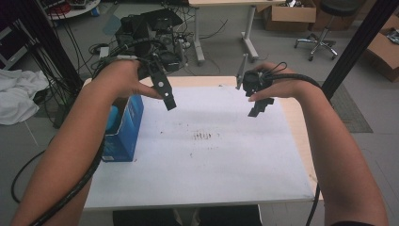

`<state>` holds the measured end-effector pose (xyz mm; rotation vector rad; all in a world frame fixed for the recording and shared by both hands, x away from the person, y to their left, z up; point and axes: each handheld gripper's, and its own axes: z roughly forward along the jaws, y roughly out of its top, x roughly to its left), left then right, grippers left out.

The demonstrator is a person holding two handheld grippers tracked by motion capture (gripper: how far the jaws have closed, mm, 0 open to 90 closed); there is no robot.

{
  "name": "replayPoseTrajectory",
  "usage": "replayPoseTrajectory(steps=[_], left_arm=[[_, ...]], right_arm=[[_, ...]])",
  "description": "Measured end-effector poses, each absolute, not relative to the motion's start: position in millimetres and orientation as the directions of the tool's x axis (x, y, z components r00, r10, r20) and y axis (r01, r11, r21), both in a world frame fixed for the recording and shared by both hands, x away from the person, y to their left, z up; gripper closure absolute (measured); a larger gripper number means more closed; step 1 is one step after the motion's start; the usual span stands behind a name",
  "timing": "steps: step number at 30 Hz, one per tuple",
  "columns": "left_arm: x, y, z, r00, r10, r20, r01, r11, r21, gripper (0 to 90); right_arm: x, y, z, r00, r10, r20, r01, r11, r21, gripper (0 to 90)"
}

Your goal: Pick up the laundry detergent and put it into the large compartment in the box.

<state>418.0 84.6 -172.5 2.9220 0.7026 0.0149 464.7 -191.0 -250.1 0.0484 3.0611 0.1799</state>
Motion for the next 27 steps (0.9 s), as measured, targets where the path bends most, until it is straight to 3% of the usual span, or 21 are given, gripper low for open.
replayPoseTrajectory(steps=[5,9,12,27], left_arm=[[413,78,-180,0.944,0.329,-0.006,0.326,-0.935,0.142,0.1],[410,71,-193,0.976,0.216,-0.003,0.216,-0.974,0.063,0.1],[407,68,-199,0.987,0.163,0.003,0.162,-0.985,0.054,0.1],[407,62,-214,0.994,0.105,-0.001,0.105,-0.994,0.038,0.1]], right_arm=[[463,-192,-251,-0.997,0.034,-0.073,0.026,0.994,0.11,16.1],[461,-195,-251,-0.997,0.042,-0.07,0.034,0.994,0.106,16.1],[461,-198,-252,-0.997,0.044,-0.07,0.036,0.993,0.116,16.1],[461,-204,-253,-0.996,0.065,-0.066,0.059,0.993,0.101,16.1]])
